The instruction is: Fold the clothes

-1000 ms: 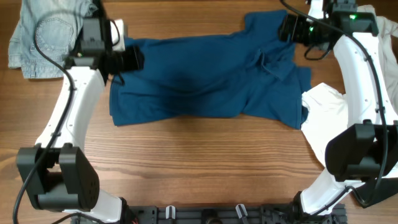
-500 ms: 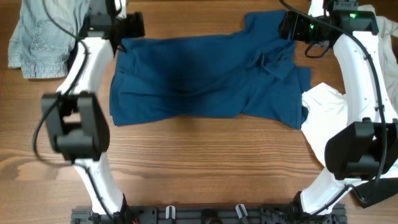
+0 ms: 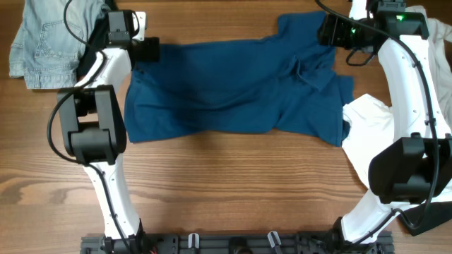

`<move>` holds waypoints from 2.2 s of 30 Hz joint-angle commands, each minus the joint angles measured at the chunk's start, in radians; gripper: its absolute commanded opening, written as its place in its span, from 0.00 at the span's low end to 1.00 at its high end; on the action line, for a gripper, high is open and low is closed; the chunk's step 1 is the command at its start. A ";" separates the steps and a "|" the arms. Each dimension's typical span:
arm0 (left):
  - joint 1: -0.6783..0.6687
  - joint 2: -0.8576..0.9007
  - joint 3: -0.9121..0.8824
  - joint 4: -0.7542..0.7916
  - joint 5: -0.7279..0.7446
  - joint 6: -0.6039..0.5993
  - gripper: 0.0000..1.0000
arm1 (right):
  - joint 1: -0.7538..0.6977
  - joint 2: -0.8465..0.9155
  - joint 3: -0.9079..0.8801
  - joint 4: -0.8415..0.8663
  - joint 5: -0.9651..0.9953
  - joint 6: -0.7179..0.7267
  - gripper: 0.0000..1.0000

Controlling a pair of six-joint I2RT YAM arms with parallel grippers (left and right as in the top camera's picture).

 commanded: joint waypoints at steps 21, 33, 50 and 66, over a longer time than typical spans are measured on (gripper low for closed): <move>-0.005 0.035 0.010 -0.014 -0.015 -0.262 0.04 | 0.005 0.190 0.010 0.328 0.068 0.056 0.19; -0.008 0.035 0.010 -0.037 -0.015 -0.262 0.04 | -0.058 0.408 0.010 0.573 0.066 0.136 0.59; -0.011 0.035 0.009 -0.038 -0.016 -0.310 0.04 | -0.080 0.567 0.011 0.769 0.002 0.188 0.52; -0.011 0.036 0.009 -0.038 -0.016 -0.314 0.04 | -0.066 0.608 0.021 0.792 0.031 0.165 0.04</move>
